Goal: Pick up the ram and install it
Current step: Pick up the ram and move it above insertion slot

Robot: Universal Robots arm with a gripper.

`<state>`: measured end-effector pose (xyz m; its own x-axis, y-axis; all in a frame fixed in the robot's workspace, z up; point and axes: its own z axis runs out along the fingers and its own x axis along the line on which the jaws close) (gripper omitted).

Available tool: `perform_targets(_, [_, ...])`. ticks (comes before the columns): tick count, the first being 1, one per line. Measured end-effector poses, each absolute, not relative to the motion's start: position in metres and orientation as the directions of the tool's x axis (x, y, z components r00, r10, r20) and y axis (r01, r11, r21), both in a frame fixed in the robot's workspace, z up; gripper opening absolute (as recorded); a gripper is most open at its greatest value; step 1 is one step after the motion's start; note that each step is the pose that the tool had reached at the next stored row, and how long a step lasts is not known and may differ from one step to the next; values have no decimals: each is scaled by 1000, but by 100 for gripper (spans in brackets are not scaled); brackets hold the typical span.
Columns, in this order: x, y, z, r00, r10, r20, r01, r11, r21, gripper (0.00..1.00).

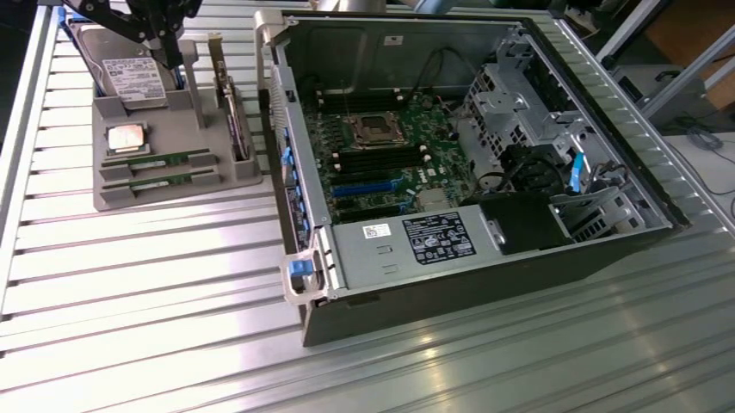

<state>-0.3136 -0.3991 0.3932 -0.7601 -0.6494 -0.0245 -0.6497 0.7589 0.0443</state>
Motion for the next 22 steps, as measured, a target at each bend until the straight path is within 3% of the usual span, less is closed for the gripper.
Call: perform_targets(22, [-314,-399,393,-625,-780,-24,-780,624,44,10])
